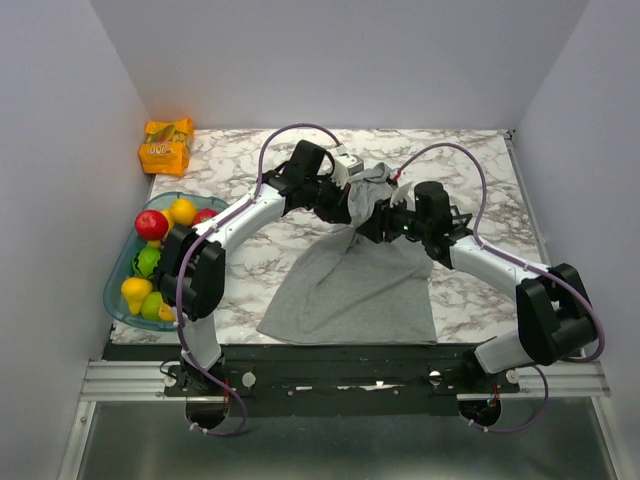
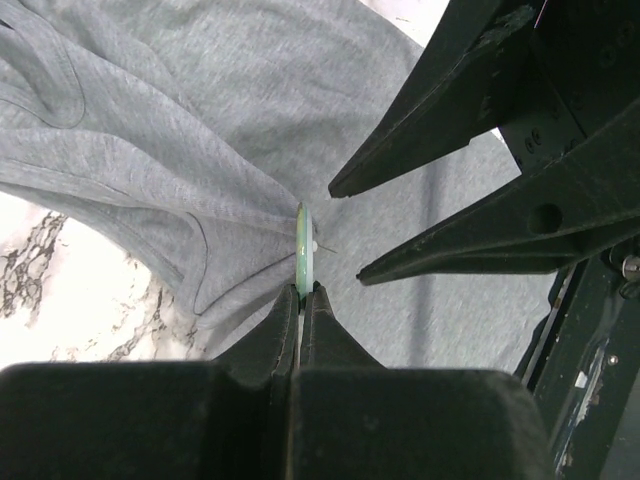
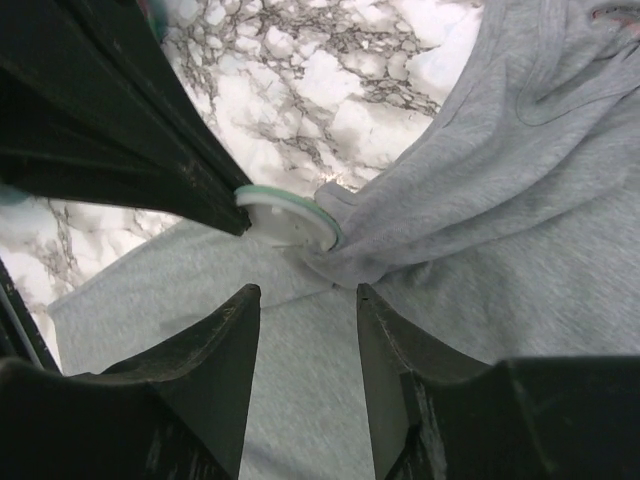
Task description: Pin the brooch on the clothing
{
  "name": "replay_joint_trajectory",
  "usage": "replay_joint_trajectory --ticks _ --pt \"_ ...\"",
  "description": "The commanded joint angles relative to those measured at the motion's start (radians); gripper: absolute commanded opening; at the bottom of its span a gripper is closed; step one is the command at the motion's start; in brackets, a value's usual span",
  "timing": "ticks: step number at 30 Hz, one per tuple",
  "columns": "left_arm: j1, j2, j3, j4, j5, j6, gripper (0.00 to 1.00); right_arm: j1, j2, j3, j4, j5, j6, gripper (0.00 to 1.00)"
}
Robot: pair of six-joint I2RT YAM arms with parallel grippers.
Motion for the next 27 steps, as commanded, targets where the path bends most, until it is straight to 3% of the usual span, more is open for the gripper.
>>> replay_joint_trajectory --ticks 1,6,13,27 --pt "0.009 0.023 0.021 0.014 0.071 0.001 0.00 -0.065 -0.009 -0.045 0.085 -0.107 -0.031 0.54" --pt "0.022 0.032 0.016 0.020 0.132 -0.005 0.00 -0.142 0.009 -0.051 0.147 -0.331 -0.068 0.61" --pt "0.023 0.060 0.025 0.006 0.226 0.001 0.00 -0.145 0.096 -0.014 0.208 -0.430 -0.100 0.59" --pt "0.025 0.095 0.030 0.029 0.315 -0.038 0.00 -0.145 0.130 -0.005 0.205 -0.461 -0.136 0.54"
